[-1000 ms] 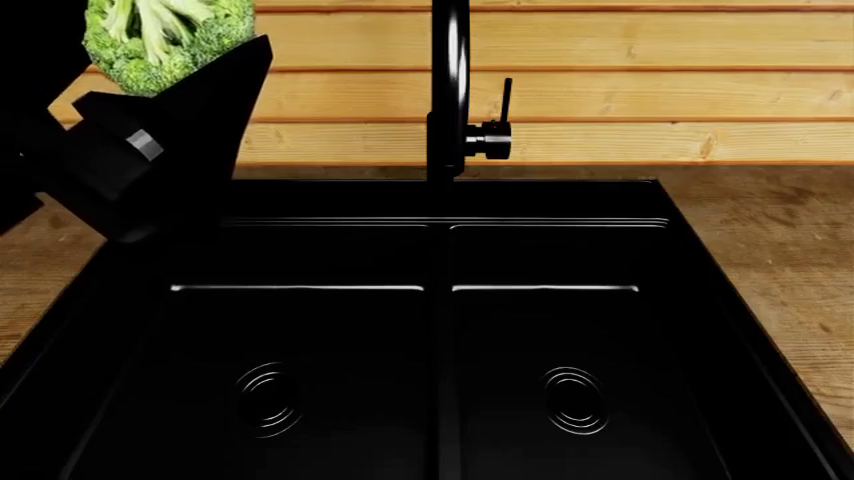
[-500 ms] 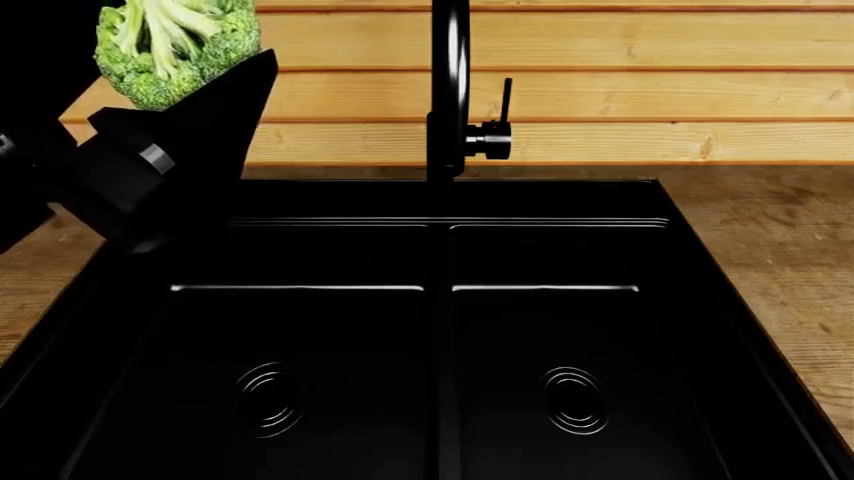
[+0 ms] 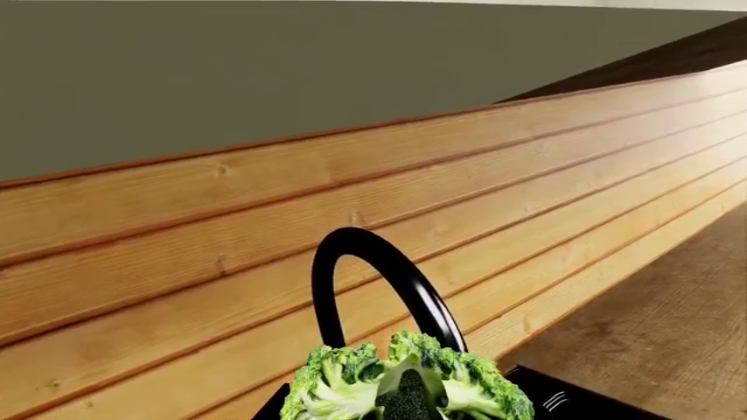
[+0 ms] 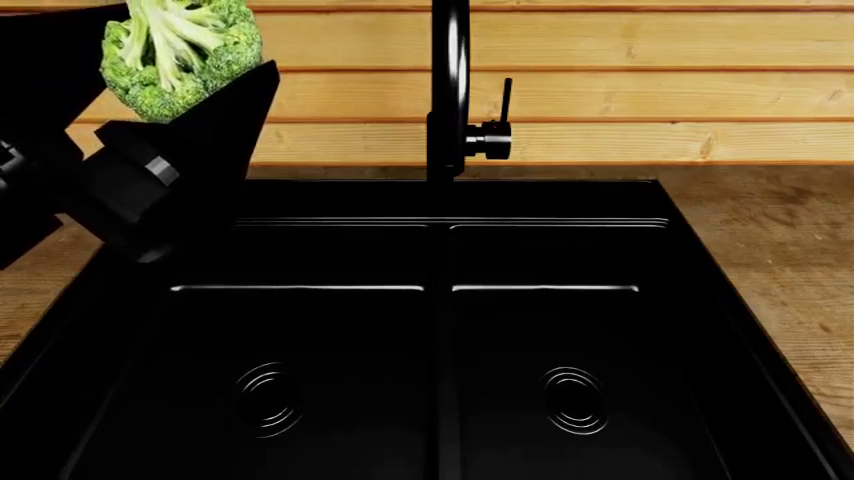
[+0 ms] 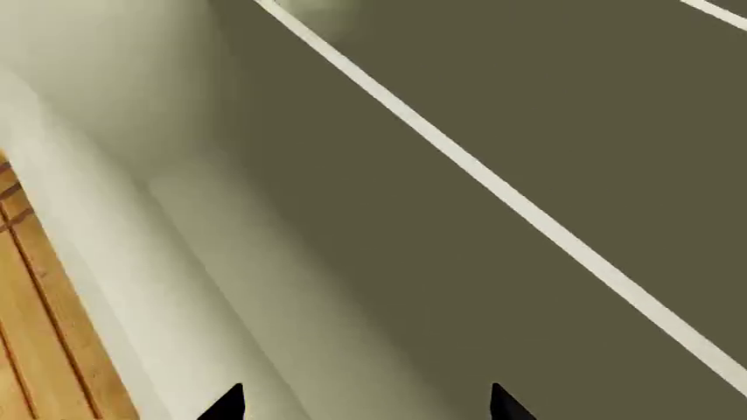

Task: Pick the broccoli, avocado from the counter and place them in the cabinet. Then close the cabinet.

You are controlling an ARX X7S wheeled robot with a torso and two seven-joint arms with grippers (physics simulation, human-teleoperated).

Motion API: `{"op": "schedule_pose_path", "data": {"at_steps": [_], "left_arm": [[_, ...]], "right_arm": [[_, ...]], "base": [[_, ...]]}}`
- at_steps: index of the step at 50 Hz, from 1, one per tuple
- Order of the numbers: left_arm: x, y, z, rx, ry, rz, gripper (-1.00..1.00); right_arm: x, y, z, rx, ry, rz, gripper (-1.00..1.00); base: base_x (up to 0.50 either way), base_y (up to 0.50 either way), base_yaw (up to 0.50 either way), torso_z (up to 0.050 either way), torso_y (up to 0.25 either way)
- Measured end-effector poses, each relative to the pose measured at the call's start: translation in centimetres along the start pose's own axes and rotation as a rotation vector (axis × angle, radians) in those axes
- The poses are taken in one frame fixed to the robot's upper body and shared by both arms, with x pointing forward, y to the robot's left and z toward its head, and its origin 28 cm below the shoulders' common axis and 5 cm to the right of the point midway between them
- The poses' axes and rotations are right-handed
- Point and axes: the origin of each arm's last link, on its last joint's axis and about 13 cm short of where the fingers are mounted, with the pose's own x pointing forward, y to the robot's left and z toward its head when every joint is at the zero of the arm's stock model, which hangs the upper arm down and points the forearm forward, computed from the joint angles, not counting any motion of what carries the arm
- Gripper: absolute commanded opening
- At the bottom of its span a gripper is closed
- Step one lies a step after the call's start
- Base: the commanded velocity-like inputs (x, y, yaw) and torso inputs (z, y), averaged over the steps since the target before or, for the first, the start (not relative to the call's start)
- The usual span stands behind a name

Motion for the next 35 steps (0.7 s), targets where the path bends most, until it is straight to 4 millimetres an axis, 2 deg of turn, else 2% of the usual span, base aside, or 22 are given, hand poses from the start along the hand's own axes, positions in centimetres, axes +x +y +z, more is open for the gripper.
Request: {"op": "schedule_pose_path", "data": {"at_steps": [13,25,35], "left_arm": [[0.0,-0.1,-0.1,-0.003,0.000,-0.001,-1.00],[0.0,-0.1,-0.1,-0.003,0.001,-0.001,-1.00],[0.0,-0.2,0.0,-0.004,-0.003,-0.003,-1.00]], "right_arm": [[-2.1,2.1,-0.5,-0.012,-0.030,0.261,1.00],[-3.1,3.7,-1.5,-0.054,0.069,0.431,1.00],[-3.8,5.3,-3.3,-0.056,0.188,0.486,1.00]], "base": [[0.00,0.00,0.00,0.001,0.000],[0.00,0.00,0.00,0.000,0.001],[0.00,0.00,0.00,0.000,0.000]]}}
